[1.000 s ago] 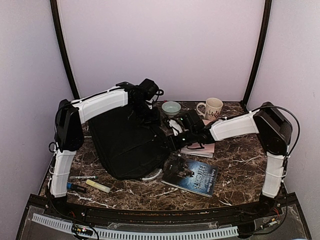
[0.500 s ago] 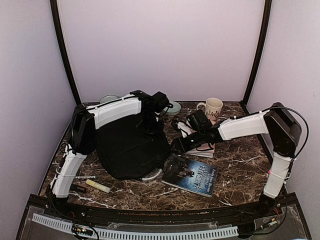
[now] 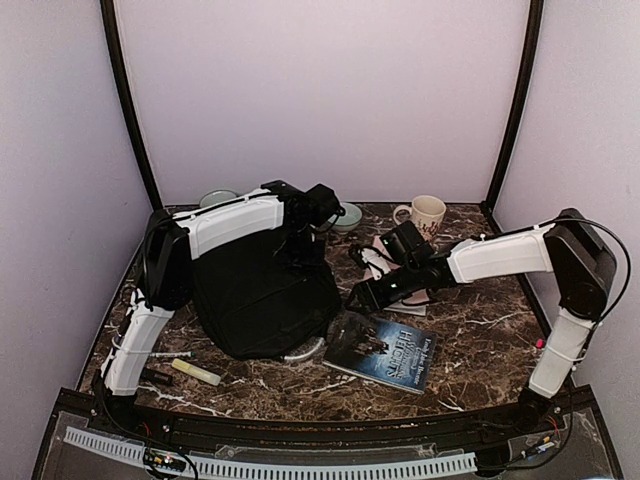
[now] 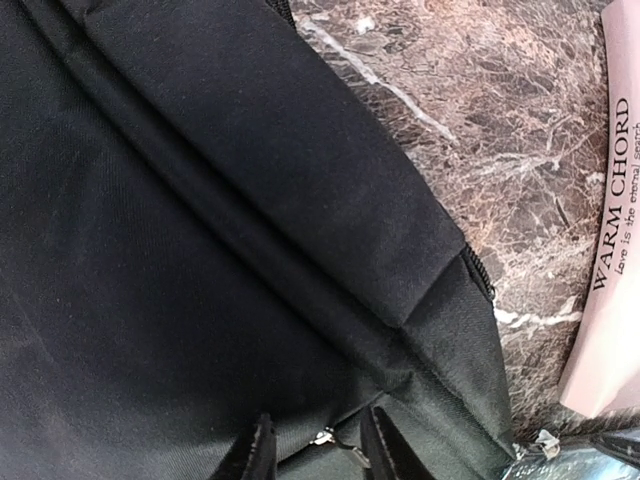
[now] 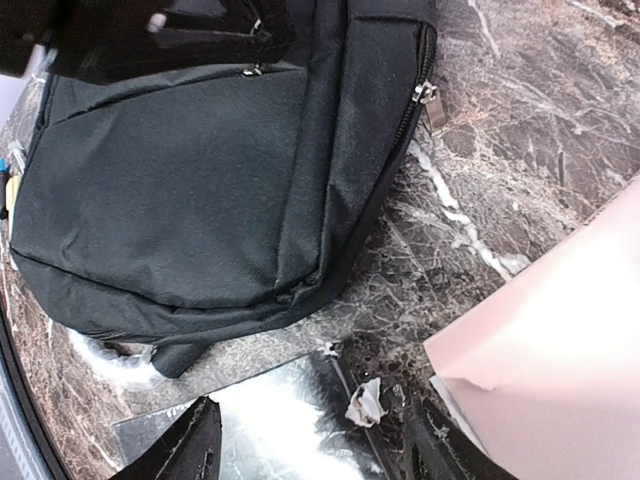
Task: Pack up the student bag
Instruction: Grab the student bag from the lower front pocket.
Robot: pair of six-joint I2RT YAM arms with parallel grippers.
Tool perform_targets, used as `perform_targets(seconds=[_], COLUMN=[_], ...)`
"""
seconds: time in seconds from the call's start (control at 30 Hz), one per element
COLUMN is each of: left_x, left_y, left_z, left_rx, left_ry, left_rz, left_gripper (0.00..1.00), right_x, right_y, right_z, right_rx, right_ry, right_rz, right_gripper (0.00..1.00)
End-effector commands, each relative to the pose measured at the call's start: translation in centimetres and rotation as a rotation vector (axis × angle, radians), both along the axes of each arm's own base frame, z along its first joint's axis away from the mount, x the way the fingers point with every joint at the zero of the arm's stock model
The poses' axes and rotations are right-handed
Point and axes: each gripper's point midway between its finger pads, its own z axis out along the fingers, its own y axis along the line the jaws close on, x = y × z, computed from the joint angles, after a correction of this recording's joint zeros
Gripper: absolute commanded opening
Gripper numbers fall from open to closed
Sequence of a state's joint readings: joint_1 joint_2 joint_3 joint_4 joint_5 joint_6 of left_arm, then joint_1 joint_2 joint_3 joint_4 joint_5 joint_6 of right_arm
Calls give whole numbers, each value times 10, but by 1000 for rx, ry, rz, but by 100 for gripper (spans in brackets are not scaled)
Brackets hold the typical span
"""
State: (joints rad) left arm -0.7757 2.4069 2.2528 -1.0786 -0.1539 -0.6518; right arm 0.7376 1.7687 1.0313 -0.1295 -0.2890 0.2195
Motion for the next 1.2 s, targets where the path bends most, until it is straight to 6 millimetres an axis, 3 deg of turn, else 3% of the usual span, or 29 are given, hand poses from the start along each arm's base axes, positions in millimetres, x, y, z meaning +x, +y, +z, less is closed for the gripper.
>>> perform_targets(seconds=[0.0,0.27,0.53,0.63,0.77,0.97,1.17], left_x=[-1,1,4,4,-2,-17,-22], left_y=[-5,-12,-5,-8,-9,-24,-21], left_z=[1,3,-1,-3,-5,23,48], left_rx=[10,-4,37,29,32,-69,-139], left_ry=[-20,-42,-63,-65,-60,-143,-206], left_rz=[2,-9,7,5,1,-66,-92], left_gripper=[29,14,11,1,0,0,0], right_x=[-2,-3,-8,-13,-16,-14,-5], right_y=[-4,-6,-12,-15,-17,-17,-14], right_z=[9,12,18,16,19,29,41], right_rx=[9,20,21,20,21,23,12], right_ry=[-25,-25,-29,-21,-27,-62,-81], right_rz=[-7,-21,-34,-36,-36,-57,-126], right_gripper=[63,62,62,62,62,62,62])
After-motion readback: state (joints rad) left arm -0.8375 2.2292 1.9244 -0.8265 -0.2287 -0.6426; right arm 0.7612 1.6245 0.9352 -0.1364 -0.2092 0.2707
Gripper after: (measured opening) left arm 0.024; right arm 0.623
